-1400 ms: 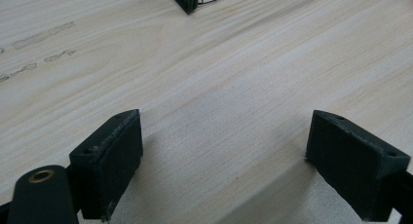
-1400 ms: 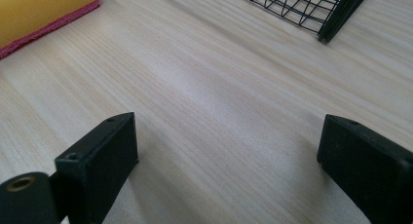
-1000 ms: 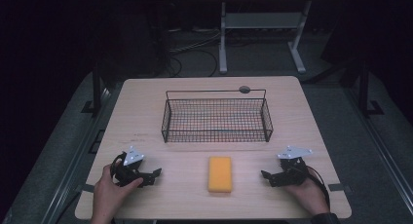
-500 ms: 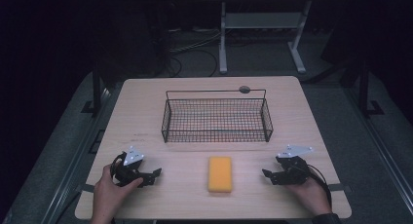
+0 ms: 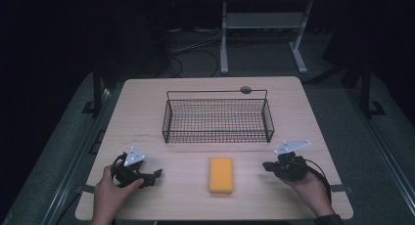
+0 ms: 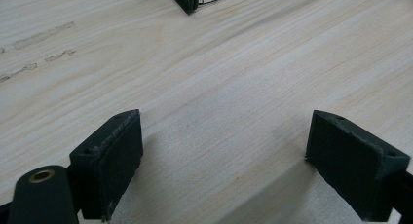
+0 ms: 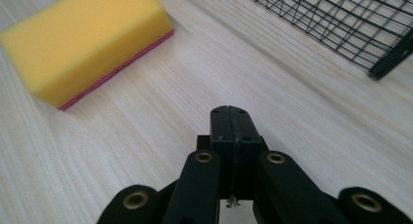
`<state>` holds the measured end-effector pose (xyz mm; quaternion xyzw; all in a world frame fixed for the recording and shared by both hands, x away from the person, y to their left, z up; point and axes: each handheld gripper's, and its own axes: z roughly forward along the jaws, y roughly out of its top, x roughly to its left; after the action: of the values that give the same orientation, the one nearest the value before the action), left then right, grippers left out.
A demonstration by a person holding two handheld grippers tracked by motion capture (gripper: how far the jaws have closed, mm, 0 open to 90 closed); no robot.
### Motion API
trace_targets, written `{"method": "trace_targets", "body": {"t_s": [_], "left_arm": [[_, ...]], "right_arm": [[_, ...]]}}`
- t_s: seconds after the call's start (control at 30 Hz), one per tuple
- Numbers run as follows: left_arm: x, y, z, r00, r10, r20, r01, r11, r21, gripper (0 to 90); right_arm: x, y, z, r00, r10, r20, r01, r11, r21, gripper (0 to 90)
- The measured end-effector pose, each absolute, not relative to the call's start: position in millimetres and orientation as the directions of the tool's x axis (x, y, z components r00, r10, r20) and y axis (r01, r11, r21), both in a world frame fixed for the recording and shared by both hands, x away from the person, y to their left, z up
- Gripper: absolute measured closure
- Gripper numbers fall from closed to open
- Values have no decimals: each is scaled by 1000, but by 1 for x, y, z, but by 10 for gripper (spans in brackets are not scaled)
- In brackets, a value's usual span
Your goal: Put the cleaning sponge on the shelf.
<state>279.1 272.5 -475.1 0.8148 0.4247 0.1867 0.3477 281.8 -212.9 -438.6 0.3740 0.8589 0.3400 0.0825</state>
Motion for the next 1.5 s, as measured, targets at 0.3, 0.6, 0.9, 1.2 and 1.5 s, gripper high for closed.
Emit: {"method": "trace_targets", "body": {"t_s": [0.3,0.6,0.9,1.2,1.5], "left_arm": [[279,272,-475,568,823,7,562,-394,727,126],[279,272,-475,568,823,7,563,-395,726,126],[279,272,-475,568,823,7,564,-396,725,126],[279,272,-475,568,823,8,564,-396,725,126],[279,272,-475,568,823,7,564,-396,725,126]], "right_arm": [[288,-202,-432,-737,666,116,562,509,653,896],[293,-190,-429,-757,643,114,547,528,650,896],[300,-175,-427,-774,624,113,535,547,644,896],[307,-163,-429,-782,612,119,533,557,637,896],[314,-151,-433,-794,596,121,526,573,628,896]]}}
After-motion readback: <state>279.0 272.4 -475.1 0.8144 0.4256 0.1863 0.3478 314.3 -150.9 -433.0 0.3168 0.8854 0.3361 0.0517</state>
